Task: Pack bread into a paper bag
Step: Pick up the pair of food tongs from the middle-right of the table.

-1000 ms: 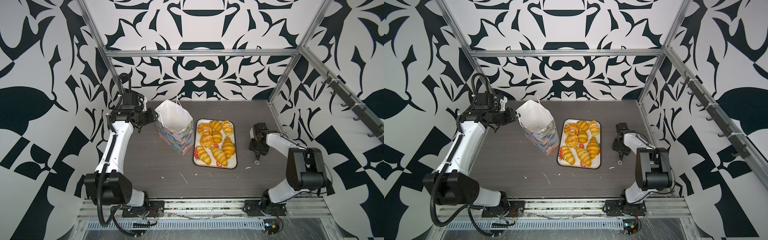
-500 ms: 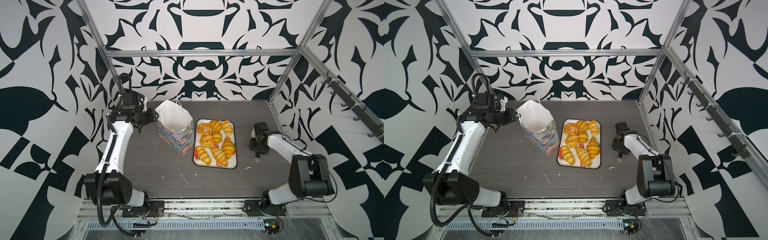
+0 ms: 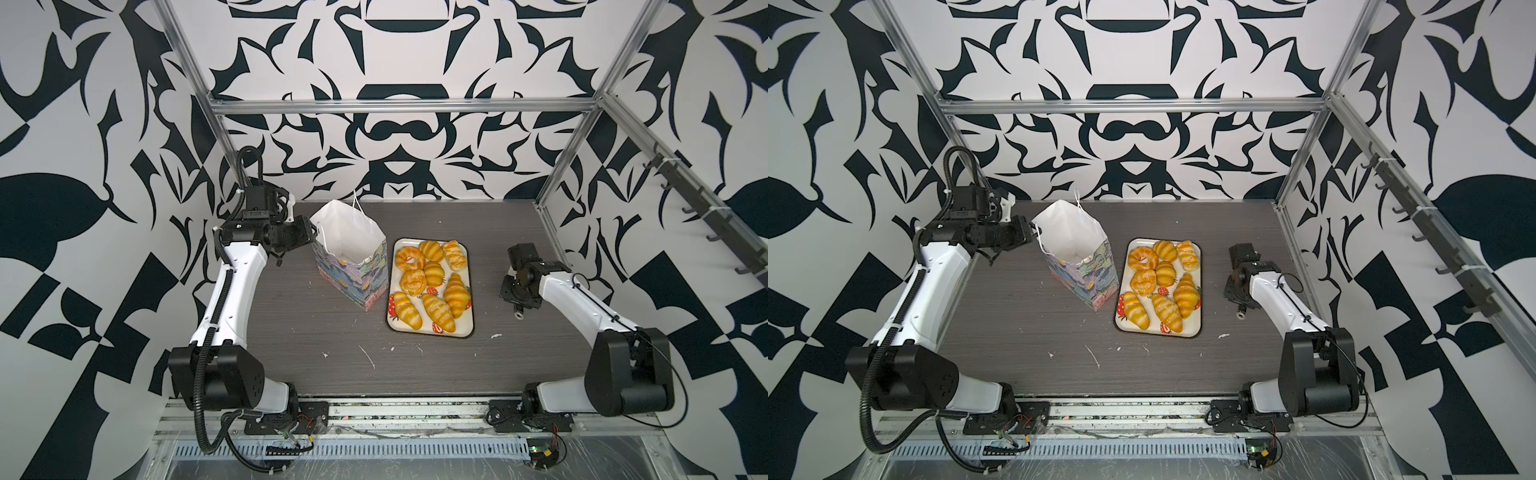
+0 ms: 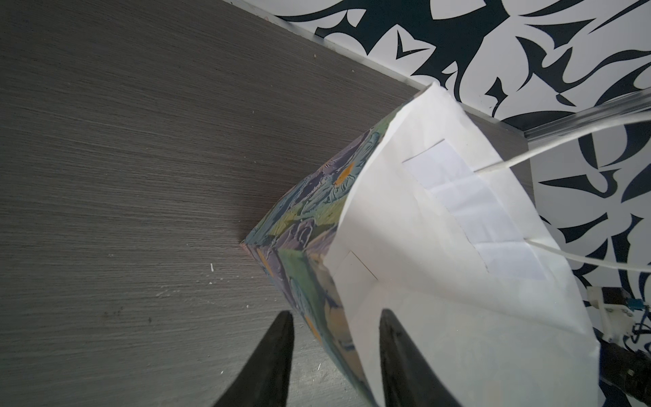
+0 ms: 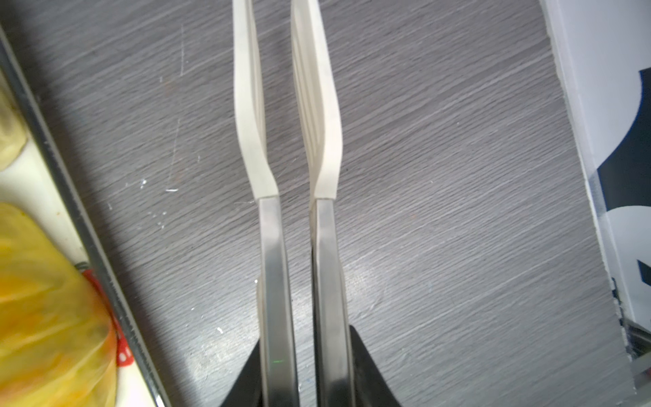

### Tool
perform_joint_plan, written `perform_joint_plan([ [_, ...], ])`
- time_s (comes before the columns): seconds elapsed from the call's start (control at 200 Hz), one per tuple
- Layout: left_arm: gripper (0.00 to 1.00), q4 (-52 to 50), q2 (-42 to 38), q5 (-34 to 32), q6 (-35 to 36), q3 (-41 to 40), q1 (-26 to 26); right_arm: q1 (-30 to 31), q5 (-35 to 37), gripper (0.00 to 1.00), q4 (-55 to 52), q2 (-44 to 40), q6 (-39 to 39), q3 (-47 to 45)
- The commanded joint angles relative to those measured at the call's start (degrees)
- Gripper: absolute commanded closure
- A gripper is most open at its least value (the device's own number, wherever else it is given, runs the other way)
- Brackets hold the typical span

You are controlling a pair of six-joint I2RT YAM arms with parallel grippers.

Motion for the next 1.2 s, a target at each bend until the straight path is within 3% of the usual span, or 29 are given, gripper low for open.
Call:
perform_joint_plan([
  [0.0,0.57,-1.1,-1.0,-0.2,-0.2,-0.2,0.0,2.2,3.4,0.68,-2.9,-3.2,-0.3,4.0],
  [0.2,0.57,-1.4,-1.3,-1.1,-0.1,-0.2,0.0,6.7,5.0,0.71,-8.1,-6.2,-1.2,8.3],
  [0.535,0.57,-1.1,-1.3,-1.2,0.0,-0.5,0.0,15.2,0.3,0.71,-13.8,-4.7,-3.9,16.7],
  [1.195,0.56,-1.3,-2.0,-1.0,0.0,-0.8,0.0,18.5,0.5,0.65,-12.5,8.8,-10.2,25.1],
])
